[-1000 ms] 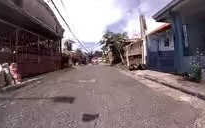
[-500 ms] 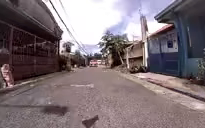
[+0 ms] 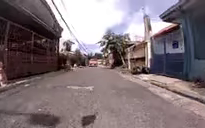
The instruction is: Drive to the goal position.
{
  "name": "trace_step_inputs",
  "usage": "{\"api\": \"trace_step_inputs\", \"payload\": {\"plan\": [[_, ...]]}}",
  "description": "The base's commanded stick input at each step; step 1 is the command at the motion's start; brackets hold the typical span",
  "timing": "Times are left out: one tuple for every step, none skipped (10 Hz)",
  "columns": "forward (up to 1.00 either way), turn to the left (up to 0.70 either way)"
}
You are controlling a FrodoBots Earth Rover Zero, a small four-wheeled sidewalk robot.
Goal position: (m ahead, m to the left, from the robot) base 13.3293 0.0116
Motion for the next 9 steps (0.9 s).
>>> {"api": "trace_step_inputs", "payload": {"plan": [[0.7, 0.0], [0.7, 0.0], [0.7, 0.0], [0.7, 0.0], [0.7, 0.0], [0.7, 0.0], [0.7, 0.0], [0.7, 0.0], [0.7, 0.0]]}}
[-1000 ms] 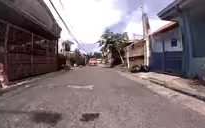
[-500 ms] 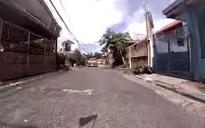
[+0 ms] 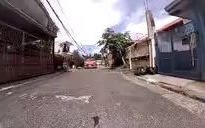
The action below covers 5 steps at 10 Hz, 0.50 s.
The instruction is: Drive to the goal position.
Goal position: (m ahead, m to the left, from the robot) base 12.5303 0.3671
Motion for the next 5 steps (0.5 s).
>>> {"api": "trace_step_inputs", "payload": {"plan": [[0.7, 0.0], [0.7, 0.0], [0.7, 0.0], [0.7, 0.0], [0.7, 0.0]]}}
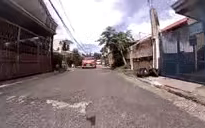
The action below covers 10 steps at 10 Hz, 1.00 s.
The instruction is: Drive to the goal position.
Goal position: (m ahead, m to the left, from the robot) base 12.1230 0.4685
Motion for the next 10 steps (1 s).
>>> {"api": "trace_step_inputs", "payload": {"plan": [[0.7, 0.0], [0.7, 0.0], [0.7, 0.0], [0.7, 0.0], [0.7, 0.0], [0.7, 0.0], [0.7, 0.0], [0.7, 0.0], [0.7, 0.0], [0.7, 0.0]]}}
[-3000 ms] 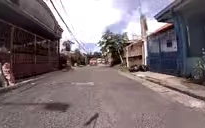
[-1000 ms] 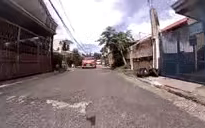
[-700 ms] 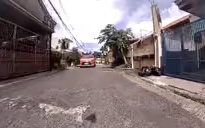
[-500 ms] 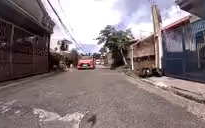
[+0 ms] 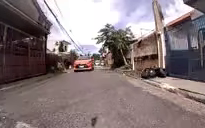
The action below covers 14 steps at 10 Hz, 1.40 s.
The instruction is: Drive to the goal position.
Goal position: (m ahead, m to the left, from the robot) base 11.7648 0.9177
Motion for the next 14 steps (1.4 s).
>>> {"api": "trace_step_inputs", "payload": {"plan": [[0.7, 0.0], [0.7, 0.0], [0.7, 0.0], [0.7, 0.0], [0.7, 0.0], [0.7, 0.0], [0.7, 0.0], [0.7, 0.0], [0.7, 0.0], [0.7, 0.0], [0.7, 0.0], [0.7, -0.27], [0.7, -0.27], [0.7, -0.27]]}}
